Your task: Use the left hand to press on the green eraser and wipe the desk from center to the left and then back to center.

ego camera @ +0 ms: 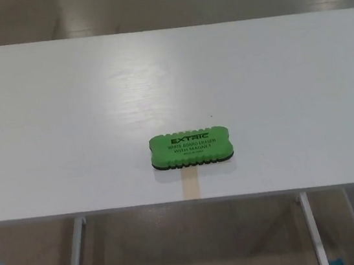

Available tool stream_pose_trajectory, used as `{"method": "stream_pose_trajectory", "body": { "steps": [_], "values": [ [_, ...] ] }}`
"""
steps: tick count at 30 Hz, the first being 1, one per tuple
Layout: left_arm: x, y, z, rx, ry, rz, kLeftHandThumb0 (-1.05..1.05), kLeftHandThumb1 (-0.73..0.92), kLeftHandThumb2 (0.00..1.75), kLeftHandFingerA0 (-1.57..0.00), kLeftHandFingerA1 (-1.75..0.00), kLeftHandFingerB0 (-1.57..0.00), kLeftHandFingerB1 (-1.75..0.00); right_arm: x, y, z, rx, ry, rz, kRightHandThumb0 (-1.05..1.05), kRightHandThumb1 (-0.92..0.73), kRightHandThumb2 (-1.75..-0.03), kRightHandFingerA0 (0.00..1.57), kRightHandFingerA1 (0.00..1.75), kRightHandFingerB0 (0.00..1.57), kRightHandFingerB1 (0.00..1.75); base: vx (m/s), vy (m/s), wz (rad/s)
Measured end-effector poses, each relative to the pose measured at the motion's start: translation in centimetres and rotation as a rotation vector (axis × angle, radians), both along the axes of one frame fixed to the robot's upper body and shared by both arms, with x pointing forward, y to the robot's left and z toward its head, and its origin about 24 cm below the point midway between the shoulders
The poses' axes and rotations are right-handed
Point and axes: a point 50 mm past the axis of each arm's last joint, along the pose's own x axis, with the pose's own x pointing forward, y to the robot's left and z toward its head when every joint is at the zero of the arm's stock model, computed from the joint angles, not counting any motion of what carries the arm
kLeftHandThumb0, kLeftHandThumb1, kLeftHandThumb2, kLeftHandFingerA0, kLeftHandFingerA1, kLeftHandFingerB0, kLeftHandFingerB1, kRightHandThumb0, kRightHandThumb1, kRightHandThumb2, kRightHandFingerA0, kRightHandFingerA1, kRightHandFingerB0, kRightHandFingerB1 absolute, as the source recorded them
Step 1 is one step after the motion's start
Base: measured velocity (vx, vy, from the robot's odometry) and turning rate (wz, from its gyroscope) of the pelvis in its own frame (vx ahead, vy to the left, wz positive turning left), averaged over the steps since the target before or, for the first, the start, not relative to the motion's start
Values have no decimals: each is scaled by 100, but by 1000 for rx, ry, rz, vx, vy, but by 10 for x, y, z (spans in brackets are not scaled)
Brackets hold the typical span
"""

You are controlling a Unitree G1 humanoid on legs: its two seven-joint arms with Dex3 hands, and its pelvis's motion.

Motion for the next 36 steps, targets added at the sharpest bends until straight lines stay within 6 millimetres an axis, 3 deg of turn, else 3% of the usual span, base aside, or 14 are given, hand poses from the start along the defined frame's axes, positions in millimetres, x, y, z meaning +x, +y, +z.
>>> {"method": "stream_pose_trajectory", "body": {
  "steps": [7, 8, 9, 10, 15, 18, 19, 20, 21, 29, 36],
  "values": [
    [0, 1, 1, -29, -36, -7, -37, 55, 56, -57, -44, -41, -35, 0, 0, 1, 6, -25, -1, -36, -69, -62, 76, 51, 60, 39, 0, 0, 0],
    [1, 1, 2, -32, -42, -11, -44, 46, 72, -51, -52, -36, -44, 1, 0, 1, 5, -26, 1, -35, -69, -62, 76, 50, 60, 39, 0, 0, 0],
    [1, 0, 2, -34, -50, -16, -44, 46, 72, -51, -52, -36, -44, 1, 0, 1, 4, -28, 4, -35, -69, -62, 76, 50, 60, 39, 0, 0, 0],
    [2, 0, 3, -35, -56, -23, -37, 55, 56, -56, -44, -39, -34, 2, 1, 2, 2, -31, 7, -35, -69, -62, 76, 50, 59, 39, 0, 0, 0],
    [18, -6, 16, -14, -126, -127, -40, 56, 57, -55, -42, -38, -32, 10, 10, 9, -9, -88, 51, -36, -68, -61, 74, 51, 58, 38, 0, 0, 0],
    [26, -11, 26, 8, -172, -198, -40, 57, 57, -66, -43, -36, -32, 15, 18, 13, -3, -119, 76, -36, -69, -62, 73, 52, 57, 38, 0, 0, 0],
    [28, -14, 30, 13, -186, -225, -48, 49, 76, -61, -54, -32, -43, 15, 21, 14, 0, -127, 86, -36, -70, -61, 72, 52, 57, 38, 0, 0, 0],
    [29, -17, 33, 18, -201, -254, -48, 49, 76, -61, -54, -32, -43, 15, 23, 14, 3, -133, 95, -36, -70, -61, 72, 52, 57, 38, 0, 0, 0],
    [30, -20, 36, 19, -214, -281, -39, 62, 59, -71, -44, -41, -33, 16, 25, 15, 5, -140, 104, -36, -70, -62, 70, 50, 56, 38, 0, 0, 0],
    [29, -55, 56, -20, -300, -562, -31, 67, 61, -75, -46, -61, -40, 12, 51, 10, 64, -142, 192, -38, -72, -63, 70, 49, 54, 37, 0, 0, 0],
    [27, -104, 76, -98, -406, -870, -26, 72, 61, -80, -47, -71, -52, 4, 68, -4, 121, -93, 244, -37, -75, -63, 69, 52, 53, 37, 0, 0, 0]
  ]
}}
